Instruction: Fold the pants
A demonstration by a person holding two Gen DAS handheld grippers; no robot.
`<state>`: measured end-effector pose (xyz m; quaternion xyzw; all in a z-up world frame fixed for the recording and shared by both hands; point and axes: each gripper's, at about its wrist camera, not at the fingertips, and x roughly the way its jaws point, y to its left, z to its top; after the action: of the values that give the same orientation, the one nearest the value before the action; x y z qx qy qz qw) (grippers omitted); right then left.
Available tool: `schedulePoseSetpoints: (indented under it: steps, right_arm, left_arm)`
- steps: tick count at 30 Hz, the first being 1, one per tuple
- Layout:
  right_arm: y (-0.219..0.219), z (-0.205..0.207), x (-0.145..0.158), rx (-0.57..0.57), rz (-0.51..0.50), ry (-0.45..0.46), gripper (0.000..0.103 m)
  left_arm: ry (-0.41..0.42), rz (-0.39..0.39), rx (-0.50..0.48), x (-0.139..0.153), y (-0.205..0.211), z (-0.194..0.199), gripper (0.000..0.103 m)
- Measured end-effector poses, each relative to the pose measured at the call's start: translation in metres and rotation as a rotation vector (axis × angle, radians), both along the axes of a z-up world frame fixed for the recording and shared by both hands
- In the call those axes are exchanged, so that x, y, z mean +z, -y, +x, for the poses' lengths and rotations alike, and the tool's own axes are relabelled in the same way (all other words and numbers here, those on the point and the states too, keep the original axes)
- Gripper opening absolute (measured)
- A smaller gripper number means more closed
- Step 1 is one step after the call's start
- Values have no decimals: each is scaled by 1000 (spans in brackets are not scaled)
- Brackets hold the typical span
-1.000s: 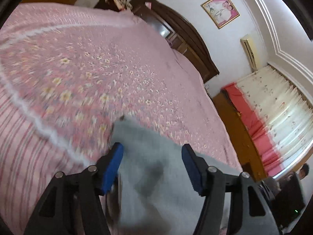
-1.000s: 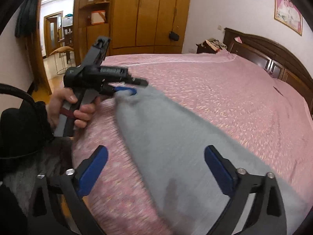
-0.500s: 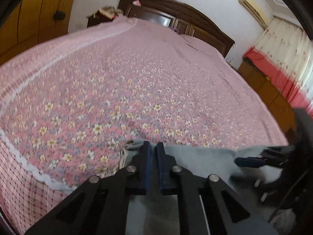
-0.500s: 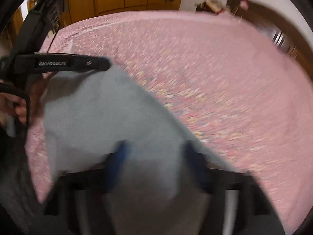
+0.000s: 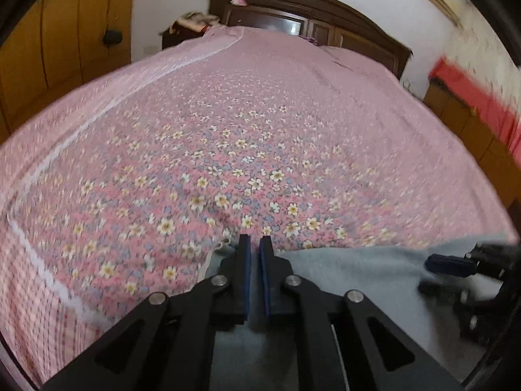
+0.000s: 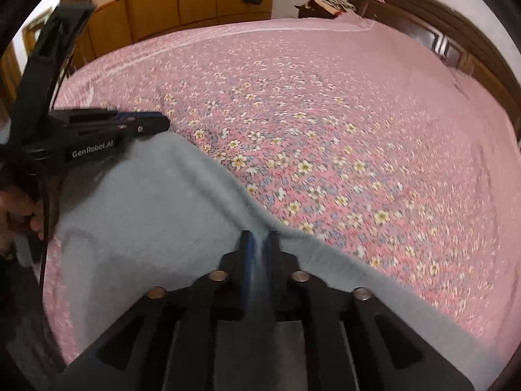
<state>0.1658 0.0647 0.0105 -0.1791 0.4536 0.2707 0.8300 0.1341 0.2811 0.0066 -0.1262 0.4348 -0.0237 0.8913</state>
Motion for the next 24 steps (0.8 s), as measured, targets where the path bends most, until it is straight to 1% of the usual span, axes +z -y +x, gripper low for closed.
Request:
schedulePoseSetpoints:
  steps: [1,2,3,4,5,6,7,8,9,10,11,12,13,14,15,17,18,19,20,21,22,23,24]
  right_arm:
    - [5,-1,5,-15,25,-10,46]
    - [12,-9,11,-33,51,-5,53]
    - [21,-20,19,-54,63,21,58]
    - [30,-37,26,-56,82,63,58]
    - [34,-50,29,-53,101,87,59]
    - [42,-69,31,-56,126,114,60]
    - [48,-87,28,-70,142,125,60]
    - [51,-98,25,-76,154,123,60]
    - [50,-112,16,-85,161,110,60]
    - [46,-121,7,-93,149,100,60]
    - [39,-131,-1,-98,123,108,61]
    - [31,-145,-6,-105,75,173,61]
    - [27,-154,-6,-102,41,226,60]
    - [24,-160,-6,-93,22,250,60]
    - [23,-161,-2,-87,32,247,60]
    - [30,-158,12,-57,141,202,60]
    - [38,-155,25,-68,204,210,60]
    - [46,-150,39,-99,233,256,61]
    - [52,-145,46,-118,233,282,62]
    - [56,-129,55,-151,189,293,62]
    - [58,-112,56,-179,138,265,62]
    - [59,-97,55,-191,113,225,62]
    - [64,-71,47,-191,103,140,62]
  left_arm:
    - [-9,-54,3,5,-7,-4,12]
    - [-6,-140,0,13,-15,-10,15]
    - [18,-205,-13,24,-18,-18,16]
    - [60,-267,-37,33,-18,-27,16]
    - [111,-322,-76,43,-15,-41,21]
    - [145,-354,-123,51,-9,-48,29]
    - [172,-374,-186,55,3,-56,32]
    - [185,-372,-265,56,21,-61,35]
    - [171,-344,-318,53,37,-61,35]
    - [131,-289,-355,47,53,-56,35]
    - [59,-206,-366,33,71,-48,35]
    - [-6,-150,-348,19,78,-39,32]
    - [-60,-130,-319,4,80,-31,27]
    - [-67,-171,-272,-5,74,-25,16]
    - [-59,-212,-237,-7,67,-20,10]
    - [-65,-271,-182,-11,53,-8,3]
    - [-66,-305,-166,-12,47,-5,3]
    - [-73,-332,-160,-13,45,-2,3]
    - [-84,-354,-154,-14,44,0,3]
    - [-85,-354,-152,-13,44,2,3]
    - [-82,-340,-154,-11,43,4,3]
    - [-76,-311,-158,-9,45,4,3]
    - [-69,-287,-161,-12,44,10,3]
